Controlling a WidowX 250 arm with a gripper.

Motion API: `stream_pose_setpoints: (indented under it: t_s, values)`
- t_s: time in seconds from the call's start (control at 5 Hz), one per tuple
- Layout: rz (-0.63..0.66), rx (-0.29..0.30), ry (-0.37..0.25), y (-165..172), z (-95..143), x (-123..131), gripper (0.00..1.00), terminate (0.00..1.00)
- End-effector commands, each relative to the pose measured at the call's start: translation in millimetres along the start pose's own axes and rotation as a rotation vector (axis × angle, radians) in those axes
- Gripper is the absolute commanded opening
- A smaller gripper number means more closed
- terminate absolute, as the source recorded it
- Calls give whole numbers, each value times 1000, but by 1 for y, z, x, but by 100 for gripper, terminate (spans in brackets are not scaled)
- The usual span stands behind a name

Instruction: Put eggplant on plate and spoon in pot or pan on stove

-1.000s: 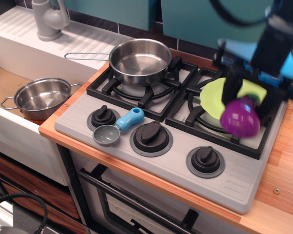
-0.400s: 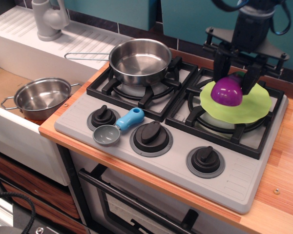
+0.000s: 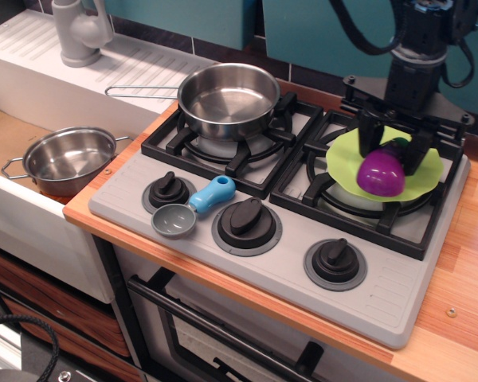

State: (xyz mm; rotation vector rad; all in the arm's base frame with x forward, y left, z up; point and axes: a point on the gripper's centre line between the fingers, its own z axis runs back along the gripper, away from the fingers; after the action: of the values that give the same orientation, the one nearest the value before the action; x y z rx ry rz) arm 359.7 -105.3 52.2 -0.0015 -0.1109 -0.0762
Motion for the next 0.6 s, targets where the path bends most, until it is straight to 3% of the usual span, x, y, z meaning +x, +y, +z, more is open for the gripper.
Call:
stream_pose_setpoints:
  t_s: [0.0,0.4]
  values:
    - [-14,0,-43,-6,11,13,100,0]
    - [-5,5,8,-6,38,8,100,0]
